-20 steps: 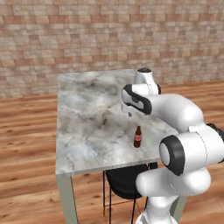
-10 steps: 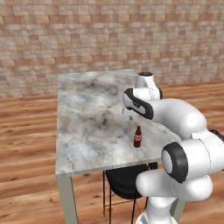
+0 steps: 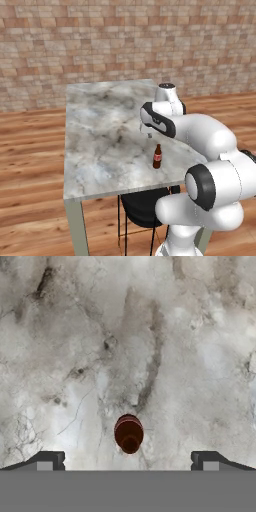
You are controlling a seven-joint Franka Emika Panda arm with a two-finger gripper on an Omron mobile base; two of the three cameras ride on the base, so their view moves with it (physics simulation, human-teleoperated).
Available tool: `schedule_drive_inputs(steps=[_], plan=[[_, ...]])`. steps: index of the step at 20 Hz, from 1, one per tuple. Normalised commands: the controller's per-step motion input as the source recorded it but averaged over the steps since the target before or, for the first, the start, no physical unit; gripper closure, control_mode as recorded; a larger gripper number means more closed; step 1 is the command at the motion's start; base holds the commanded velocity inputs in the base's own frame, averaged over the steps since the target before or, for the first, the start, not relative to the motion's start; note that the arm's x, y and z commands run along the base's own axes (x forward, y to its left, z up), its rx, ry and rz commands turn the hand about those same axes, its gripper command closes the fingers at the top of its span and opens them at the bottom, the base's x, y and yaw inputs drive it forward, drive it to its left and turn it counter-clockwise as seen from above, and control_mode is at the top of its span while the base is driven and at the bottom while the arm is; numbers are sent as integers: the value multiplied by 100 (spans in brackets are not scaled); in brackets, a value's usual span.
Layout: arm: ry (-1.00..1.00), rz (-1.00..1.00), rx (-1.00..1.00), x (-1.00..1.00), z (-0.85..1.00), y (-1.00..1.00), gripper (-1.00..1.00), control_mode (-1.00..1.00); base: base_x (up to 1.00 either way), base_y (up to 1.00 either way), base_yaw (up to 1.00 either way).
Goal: Place the large bottle from the dining counter next to the other large bottle outside the sink, and place the small bottle from the dining counter next to the other small bottle inside the sink.
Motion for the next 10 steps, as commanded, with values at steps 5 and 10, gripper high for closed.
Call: schedule_drive_inputs(steps=[5,10], plan=[[0,0,0,0,-5,0,-100,-100,0,0,0],[0,0,0,0,-25,0,-100,-100,0,0,0]])
